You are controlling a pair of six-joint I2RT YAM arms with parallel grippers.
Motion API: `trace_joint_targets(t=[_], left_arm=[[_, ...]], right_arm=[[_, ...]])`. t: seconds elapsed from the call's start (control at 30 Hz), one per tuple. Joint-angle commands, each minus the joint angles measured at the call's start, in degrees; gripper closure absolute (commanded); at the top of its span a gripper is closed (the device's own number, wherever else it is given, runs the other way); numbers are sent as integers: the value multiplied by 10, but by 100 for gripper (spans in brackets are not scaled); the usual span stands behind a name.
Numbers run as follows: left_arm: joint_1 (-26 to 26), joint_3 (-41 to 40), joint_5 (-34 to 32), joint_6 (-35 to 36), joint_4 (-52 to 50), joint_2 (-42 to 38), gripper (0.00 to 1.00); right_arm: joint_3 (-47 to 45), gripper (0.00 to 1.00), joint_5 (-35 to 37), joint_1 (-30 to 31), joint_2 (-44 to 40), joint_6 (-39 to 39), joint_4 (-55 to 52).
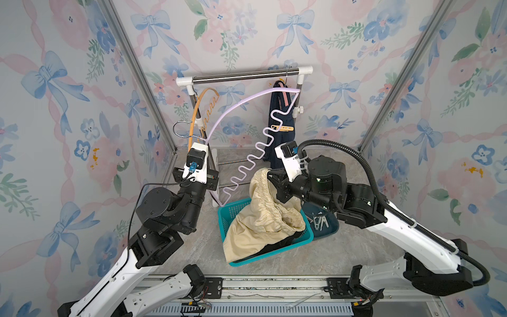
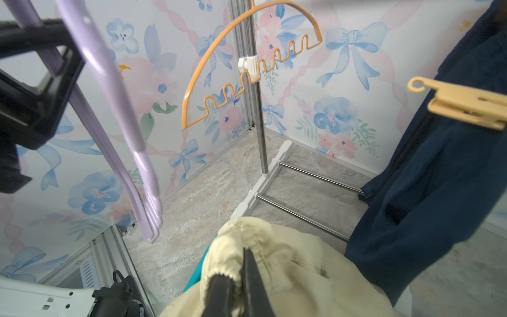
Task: Remove the clothespins securing shorts to the hanger
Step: Place the shorts in the basket.
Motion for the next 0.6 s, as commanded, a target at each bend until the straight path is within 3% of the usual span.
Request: trace_joint_targets(t=[0.0, 0.23, 0.57], left_arm=[[4, 20, 31, -8, -2, 17, 100], [4, 26, 55, -4, -10, 39, 100], [4, 23, 45, 8, -22, 59, 100]], right_arm=[[-28, 100, 32, -18, -46, 22, 16], [-135, 100, 8, -120, -113, 67, 19], [-187, 100, -4, -118, -108, 71, 19]])
